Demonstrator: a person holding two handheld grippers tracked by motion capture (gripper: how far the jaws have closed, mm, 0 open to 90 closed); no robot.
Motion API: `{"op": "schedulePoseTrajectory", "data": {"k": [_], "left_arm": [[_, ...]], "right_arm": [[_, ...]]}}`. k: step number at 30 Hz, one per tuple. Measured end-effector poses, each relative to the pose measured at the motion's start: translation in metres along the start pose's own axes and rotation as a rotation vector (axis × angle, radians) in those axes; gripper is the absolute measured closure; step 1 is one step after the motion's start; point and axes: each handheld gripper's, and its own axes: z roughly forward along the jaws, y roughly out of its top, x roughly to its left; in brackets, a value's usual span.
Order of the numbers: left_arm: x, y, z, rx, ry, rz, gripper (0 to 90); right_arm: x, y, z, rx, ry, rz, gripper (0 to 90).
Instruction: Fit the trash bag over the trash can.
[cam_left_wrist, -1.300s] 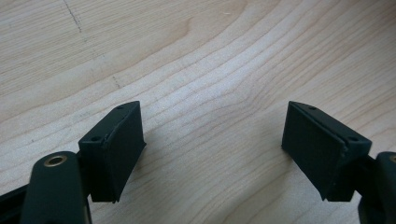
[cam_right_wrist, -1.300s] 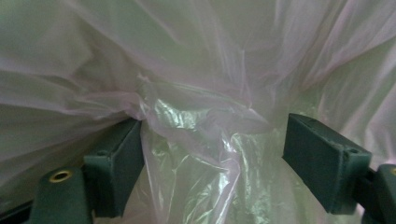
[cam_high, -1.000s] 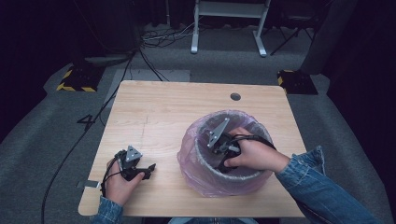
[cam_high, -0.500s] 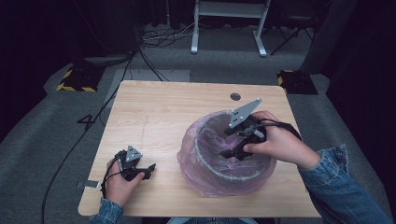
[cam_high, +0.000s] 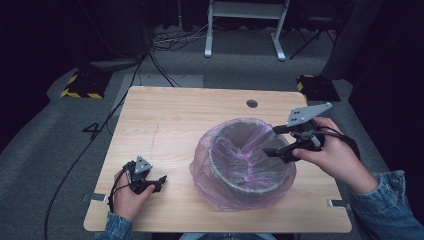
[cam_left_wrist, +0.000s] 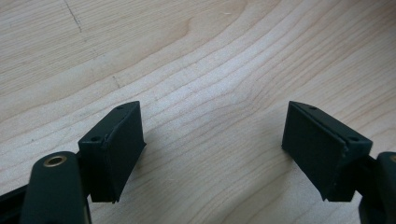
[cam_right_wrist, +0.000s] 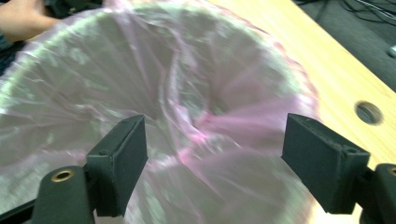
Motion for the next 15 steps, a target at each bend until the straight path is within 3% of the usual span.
{"op": "schedulePoseTrajectory", "data": {"k": [11, 13, 15], "left_arm": [[0.000, 0.000, 0.000, 0.000, 0.000, 0.000, 20.5], [0.000, 0.000, 0.000, -0.001, 0.000, 0.000, 20.5], [0.000, 0.000, 0.000, 0.000, 0.000, 0.001, 20.4]], "right_arm": [[-0.027, -0.044, -0.026, -0.038, -0.089, 0.131, 22.1], [-0.034, -0.062, -0.032, -0.051, -0.118, 0.173, 22.1], [-0.036, -0.068, -0.033, -0.055, -0.125, 0.187, 22.0]]}}
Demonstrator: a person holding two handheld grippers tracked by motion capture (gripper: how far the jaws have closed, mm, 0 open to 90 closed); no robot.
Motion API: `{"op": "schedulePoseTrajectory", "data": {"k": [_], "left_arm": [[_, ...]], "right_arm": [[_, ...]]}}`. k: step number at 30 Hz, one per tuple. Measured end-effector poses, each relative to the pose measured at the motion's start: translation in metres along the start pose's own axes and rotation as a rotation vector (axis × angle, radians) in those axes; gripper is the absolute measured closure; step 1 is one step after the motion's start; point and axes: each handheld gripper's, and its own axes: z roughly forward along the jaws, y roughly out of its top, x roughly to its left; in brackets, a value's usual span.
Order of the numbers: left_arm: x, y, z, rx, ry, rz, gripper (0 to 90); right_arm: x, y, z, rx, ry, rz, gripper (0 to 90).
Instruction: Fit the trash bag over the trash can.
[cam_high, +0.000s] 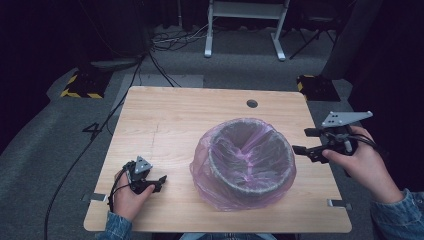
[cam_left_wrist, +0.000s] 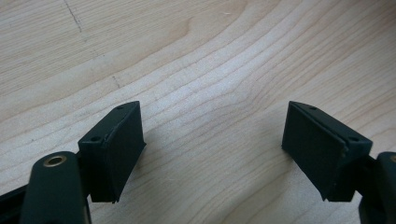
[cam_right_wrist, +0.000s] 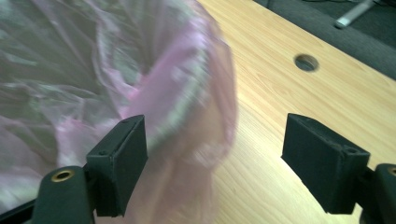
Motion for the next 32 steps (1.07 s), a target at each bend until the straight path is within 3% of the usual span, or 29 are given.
{"op": "schedulePoseTrajectory", "data": {"k": [4, 5, 14, 20, 32], "left_arm": [[0.000, 0.000, 0.000, -0.002, -0.001, 0.000, 20.1], [0.000, 0.000, 0.000, -0.002, -0.001, 0.000, 20.0], [0.000, 0.000, 0.001, -0.001, 0.000, -0.001, 19.9], [0.000, 0.000, 0.001, -0.001, 0.000, -0.001, 19.8], [0.000, 0.000, 0.001, -0.002, 0.000, -0.001, 19.8]], "right_arm": [[-0.011, -0.024, 0.002, 0.010, -0.009, 0.050, 21.8], [-0.017, -0.039, 0.005, 0.025, -0.012, 0.078, 21.7], [-0.027, -0.084, 0.018, 0.048, -0.048, 0.136, 21.4], [-0.033, -0.120, 0.032, 0.094, -0.049, 0.192, 22.2], [-0.034, -0.170, 0.053, 0.129, -0.096, 0.220, 21.9]]}}
